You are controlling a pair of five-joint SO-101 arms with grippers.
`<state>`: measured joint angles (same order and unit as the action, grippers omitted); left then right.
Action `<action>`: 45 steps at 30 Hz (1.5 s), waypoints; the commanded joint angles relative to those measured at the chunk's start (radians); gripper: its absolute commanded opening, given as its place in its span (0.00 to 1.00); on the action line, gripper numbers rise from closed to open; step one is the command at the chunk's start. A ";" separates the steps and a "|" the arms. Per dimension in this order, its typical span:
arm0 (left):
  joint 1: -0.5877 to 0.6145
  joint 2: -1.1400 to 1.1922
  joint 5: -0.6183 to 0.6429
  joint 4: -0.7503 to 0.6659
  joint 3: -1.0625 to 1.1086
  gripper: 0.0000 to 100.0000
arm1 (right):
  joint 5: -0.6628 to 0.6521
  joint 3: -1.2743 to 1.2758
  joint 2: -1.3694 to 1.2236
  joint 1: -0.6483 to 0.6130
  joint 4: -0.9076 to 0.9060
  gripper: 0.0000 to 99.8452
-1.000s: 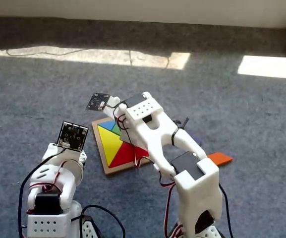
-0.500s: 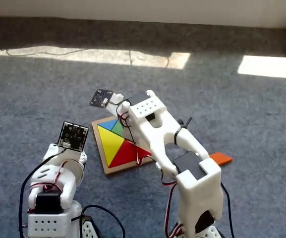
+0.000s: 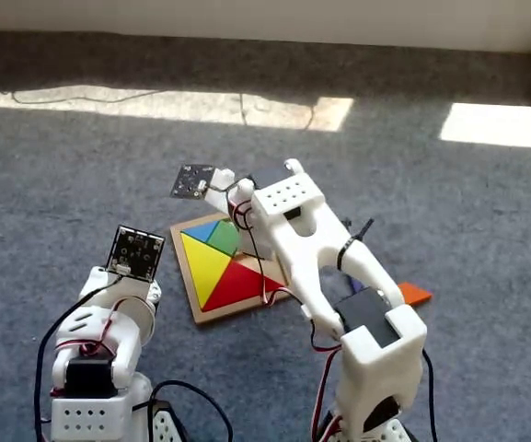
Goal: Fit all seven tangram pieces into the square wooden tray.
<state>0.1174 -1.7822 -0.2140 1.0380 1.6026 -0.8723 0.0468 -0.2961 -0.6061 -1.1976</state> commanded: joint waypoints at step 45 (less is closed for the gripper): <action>0.074 -0.041 -0.008 -0.003 -0.010 0.01 | -0.198 0.297 0.183 -0.039 0.306 0.04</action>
<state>0.1803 -1.7822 -0.2140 1.0380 1.6026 -1.0288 0.3429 -0.2025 -0.6460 -0.8600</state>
